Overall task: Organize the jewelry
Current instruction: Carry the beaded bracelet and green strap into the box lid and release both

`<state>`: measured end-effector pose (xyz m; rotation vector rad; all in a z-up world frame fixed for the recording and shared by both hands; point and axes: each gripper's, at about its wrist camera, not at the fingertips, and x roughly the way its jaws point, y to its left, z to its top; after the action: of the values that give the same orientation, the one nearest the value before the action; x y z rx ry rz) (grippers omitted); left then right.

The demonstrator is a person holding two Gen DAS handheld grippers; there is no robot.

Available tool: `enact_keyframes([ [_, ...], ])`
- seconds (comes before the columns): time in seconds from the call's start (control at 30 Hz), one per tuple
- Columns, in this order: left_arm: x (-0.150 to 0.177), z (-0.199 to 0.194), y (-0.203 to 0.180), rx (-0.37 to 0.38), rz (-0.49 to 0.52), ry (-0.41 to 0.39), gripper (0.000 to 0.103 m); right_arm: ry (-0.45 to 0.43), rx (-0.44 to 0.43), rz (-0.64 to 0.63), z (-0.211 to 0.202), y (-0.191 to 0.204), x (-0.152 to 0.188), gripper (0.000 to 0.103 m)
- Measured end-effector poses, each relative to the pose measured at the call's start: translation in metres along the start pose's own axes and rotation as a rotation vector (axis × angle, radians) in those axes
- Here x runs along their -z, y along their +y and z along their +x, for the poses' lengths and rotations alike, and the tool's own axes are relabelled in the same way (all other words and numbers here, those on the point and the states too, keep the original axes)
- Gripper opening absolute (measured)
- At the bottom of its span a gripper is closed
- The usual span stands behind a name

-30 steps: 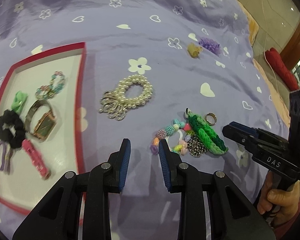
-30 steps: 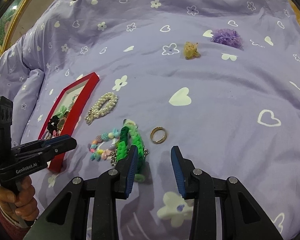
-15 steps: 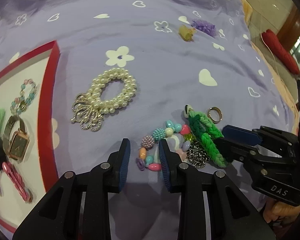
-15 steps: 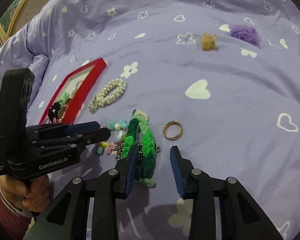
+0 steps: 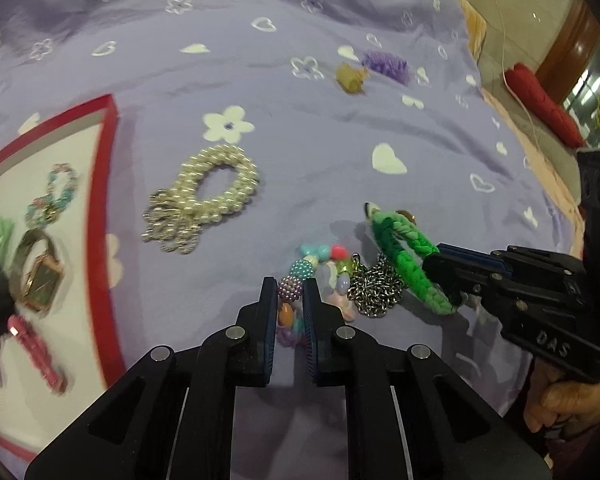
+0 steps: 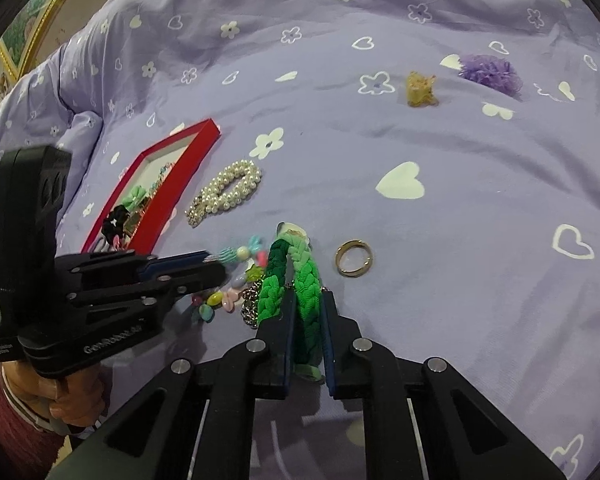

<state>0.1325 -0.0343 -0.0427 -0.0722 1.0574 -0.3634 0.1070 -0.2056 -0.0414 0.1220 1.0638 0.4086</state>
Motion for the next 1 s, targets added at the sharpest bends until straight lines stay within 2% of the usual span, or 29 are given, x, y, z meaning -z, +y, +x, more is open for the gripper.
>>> enact_keyframes([
  [0.3,0.007,-0.053,0.014,0.008,-0.059,-0.101,0.011,-0.039,-0.036,0.016,-0.017,0.009,-0.004,0.011],
  [0.73,0.030,-0.115,0.058,-0.032,-0.177,-0.207,0.011,-0.056,-0.113,-0.060,-0.019,0.064,-0.014,0.011],
  [1.0,0.047,-0.133,0.093,-0.073,-0.253,-0.233,0.011,-0.038,-0.163,-0.108,-0.008,0.099,-0.015,0.011],
])
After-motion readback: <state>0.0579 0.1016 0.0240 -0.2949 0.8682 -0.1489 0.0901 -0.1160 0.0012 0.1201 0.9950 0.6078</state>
